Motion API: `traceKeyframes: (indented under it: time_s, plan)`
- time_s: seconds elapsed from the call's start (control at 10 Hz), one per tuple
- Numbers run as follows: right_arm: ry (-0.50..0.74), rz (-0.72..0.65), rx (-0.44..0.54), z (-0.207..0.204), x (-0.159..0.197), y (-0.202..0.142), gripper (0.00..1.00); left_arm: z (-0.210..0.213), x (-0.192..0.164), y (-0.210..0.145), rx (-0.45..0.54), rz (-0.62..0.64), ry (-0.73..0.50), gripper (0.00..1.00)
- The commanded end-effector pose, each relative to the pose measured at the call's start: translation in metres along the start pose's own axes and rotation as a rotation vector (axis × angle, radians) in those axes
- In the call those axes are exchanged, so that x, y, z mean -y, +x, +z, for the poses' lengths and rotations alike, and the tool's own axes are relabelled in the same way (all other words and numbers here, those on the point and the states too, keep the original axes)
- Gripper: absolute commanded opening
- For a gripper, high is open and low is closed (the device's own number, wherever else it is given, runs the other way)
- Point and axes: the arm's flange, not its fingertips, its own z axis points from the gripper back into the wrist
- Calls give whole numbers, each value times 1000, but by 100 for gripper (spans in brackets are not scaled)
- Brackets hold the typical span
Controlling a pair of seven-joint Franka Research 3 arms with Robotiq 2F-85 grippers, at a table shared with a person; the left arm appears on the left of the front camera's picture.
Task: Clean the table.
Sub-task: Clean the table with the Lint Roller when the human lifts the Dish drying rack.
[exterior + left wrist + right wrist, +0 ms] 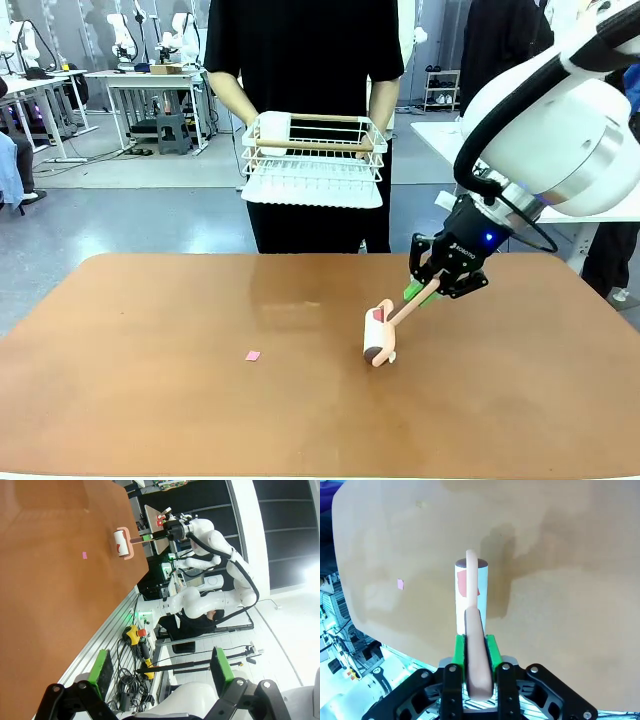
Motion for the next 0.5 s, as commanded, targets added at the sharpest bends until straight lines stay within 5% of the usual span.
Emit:
traceKeyframes:
  time_s: [0.0, 0.4]
  plan:
    - [16, -5, 9, -14, -6, 9, 22, 2, 0, -1, 6, -1, 6, 100]
    - [21, 27, -13, -69, -19, 2, 22, 2, 0, -1, 6, -1, 6, 100]
